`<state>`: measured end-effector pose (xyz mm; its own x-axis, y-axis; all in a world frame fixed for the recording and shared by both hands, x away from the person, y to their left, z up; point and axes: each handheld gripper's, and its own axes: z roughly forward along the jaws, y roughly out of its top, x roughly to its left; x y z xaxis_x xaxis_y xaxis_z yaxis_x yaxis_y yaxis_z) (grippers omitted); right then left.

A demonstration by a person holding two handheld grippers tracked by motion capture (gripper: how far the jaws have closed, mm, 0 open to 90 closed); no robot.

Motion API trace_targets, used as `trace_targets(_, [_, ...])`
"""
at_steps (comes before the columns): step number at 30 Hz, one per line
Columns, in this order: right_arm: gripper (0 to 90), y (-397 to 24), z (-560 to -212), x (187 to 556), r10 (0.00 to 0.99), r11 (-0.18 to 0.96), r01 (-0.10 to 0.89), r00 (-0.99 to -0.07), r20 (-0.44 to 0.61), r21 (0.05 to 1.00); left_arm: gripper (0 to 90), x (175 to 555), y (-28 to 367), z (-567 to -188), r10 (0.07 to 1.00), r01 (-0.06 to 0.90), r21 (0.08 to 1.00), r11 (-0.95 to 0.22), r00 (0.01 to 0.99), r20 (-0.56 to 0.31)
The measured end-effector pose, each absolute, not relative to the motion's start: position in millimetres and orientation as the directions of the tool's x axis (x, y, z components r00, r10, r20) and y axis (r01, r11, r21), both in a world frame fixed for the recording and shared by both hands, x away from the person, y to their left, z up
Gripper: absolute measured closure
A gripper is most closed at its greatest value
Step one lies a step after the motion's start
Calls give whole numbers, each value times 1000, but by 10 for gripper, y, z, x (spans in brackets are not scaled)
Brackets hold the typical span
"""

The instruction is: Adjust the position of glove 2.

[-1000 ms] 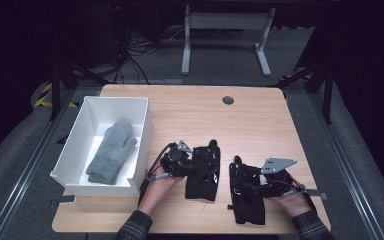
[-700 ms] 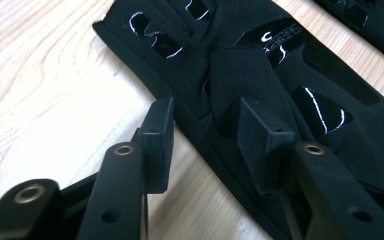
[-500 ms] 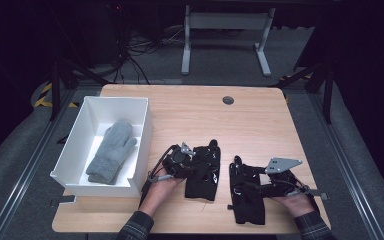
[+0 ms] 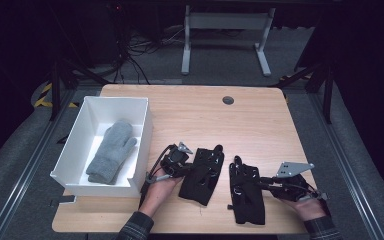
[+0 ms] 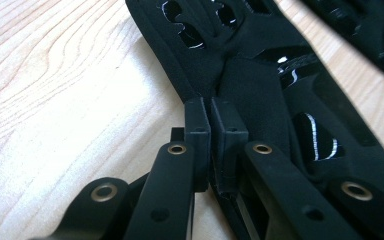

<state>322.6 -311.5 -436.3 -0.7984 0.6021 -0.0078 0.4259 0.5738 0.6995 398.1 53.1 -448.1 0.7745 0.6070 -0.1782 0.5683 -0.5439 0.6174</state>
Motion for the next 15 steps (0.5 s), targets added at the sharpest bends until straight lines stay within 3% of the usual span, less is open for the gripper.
trace_targets(4, [900, -3139, -4391, 3208, 584, 596, 434, -812, 7, 675, 872, 3958, 569, -4463, 600, 576, 619, -534, 774, -203])
trace_targets(15, [900, -3108, -4465, 3124, 532, 644, 448, -845, 57, 620, 871, 3917, 600, -4488, 590, 587, 606, -536, 774, -229])
